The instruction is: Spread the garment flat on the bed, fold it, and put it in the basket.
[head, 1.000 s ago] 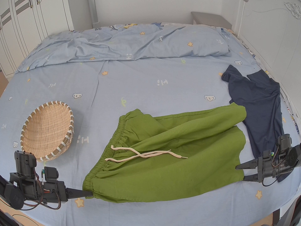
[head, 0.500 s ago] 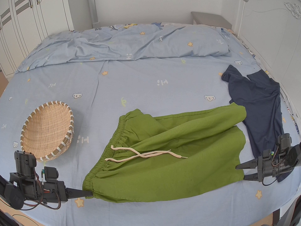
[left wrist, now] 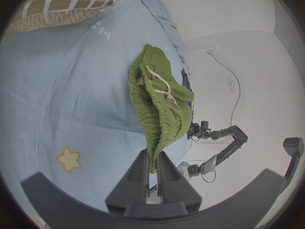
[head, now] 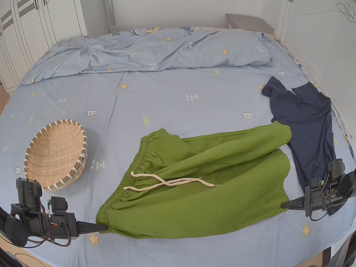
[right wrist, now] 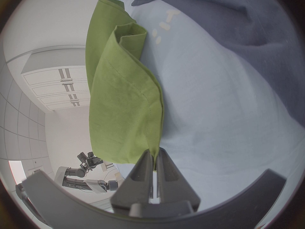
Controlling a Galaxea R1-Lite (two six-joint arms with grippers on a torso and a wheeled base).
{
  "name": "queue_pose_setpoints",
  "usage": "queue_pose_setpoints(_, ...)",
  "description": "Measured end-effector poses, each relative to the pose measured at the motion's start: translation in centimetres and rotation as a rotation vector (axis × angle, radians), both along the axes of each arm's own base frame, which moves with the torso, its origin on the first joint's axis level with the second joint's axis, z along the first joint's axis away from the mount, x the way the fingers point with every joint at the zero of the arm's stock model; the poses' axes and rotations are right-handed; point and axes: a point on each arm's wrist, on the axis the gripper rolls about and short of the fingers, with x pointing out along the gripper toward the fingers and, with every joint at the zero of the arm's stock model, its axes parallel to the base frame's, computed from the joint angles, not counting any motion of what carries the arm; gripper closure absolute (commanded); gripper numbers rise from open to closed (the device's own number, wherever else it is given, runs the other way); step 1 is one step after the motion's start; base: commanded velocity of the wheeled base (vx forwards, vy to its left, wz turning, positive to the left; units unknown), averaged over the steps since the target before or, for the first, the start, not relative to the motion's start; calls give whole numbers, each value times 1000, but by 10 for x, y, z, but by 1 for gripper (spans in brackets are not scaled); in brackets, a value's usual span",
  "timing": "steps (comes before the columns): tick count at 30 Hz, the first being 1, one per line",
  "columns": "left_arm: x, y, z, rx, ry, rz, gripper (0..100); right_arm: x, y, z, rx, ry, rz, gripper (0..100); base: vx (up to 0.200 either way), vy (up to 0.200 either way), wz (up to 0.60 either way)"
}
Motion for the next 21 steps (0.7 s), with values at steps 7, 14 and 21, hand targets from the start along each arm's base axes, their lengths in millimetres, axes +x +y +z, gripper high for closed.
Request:
queue_pose_setpoints(7,-3,2,-2,-1,28,16,100,-13,6,10,-1,20,10,100,0,0,0)
queue_pose_setpoints(14,-17,4,-12,7,169,23,100,-43,19,31,-7,101,67,100,0,0,0)
queue_pose_setpoints(21,-33,12,-18,67,245,23,100,-69,23,34,-157,109,91,100,0,0,0)
